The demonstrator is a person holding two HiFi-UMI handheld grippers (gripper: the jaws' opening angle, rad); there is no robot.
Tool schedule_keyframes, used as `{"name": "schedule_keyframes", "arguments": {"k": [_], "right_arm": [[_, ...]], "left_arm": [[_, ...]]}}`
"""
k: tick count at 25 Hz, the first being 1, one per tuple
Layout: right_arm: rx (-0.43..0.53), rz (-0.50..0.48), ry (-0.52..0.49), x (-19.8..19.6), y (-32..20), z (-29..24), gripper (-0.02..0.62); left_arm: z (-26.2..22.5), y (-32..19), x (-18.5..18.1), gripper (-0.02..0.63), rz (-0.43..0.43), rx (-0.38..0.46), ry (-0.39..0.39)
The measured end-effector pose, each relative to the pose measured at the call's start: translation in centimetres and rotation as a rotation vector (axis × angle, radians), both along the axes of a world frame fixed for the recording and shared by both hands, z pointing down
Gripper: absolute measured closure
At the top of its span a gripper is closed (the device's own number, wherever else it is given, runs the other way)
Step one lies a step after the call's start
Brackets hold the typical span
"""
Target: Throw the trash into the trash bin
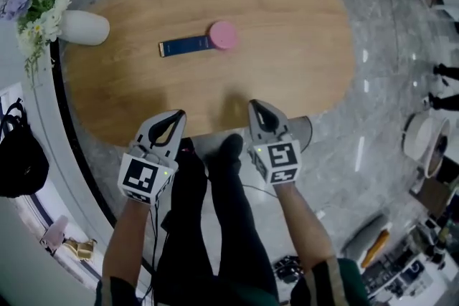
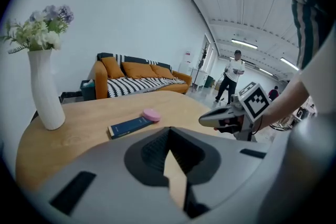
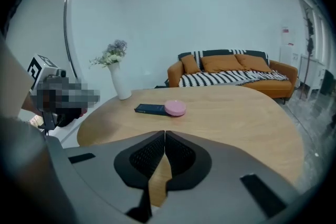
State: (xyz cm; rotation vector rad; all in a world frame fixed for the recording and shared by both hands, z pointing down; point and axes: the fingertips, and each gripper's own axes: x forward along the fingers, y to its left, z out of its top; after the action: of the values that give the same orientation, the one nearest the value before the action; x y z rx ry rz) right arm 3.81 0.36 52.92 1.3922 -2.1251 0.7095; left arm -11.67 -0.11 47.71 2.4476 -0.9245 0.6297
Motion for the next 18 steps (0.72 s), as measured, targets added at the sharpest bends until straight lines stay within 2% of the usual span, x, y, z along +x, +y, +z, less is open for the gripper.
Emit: {"name": "schedule_keyframes", "arguments": {"k": [3, 4, 7, 10, 18], "right_arm": [[-0.007, -0.038, -0.014, -1.8, -1.4, -0.2, 0.592], [-0.012, -0.046, -0.021, -2.3, -1.9, -0.3, 0.561], [-0.021, -0.046, -0.045, -3.2, -3.4, -0.5, 0.411], [-0.019, -0.031, -0.056, -3.8, -4.7, -0.3, 0.333], [-0.018, -0.007, -0.036, -4.4, -8.6, 1.2, 0.314]], "left_arm": [[0.4, -0.2, -1.6, 0.606, -0.037, -0.006, 0.01], [0.5, -0.4, -2.0, 0.606, -0.045, -0.006, 0.013], [0.5, -0.8, -2.6, 0.606, -0.06, -0.001, 0.02], [0.4, -1.4, -3.1, 0.606, -0.063, 0.003, 0.02], [0.9, -2.7, -4.3, 0.606, -0.054, 0.003, 0.023]]}}
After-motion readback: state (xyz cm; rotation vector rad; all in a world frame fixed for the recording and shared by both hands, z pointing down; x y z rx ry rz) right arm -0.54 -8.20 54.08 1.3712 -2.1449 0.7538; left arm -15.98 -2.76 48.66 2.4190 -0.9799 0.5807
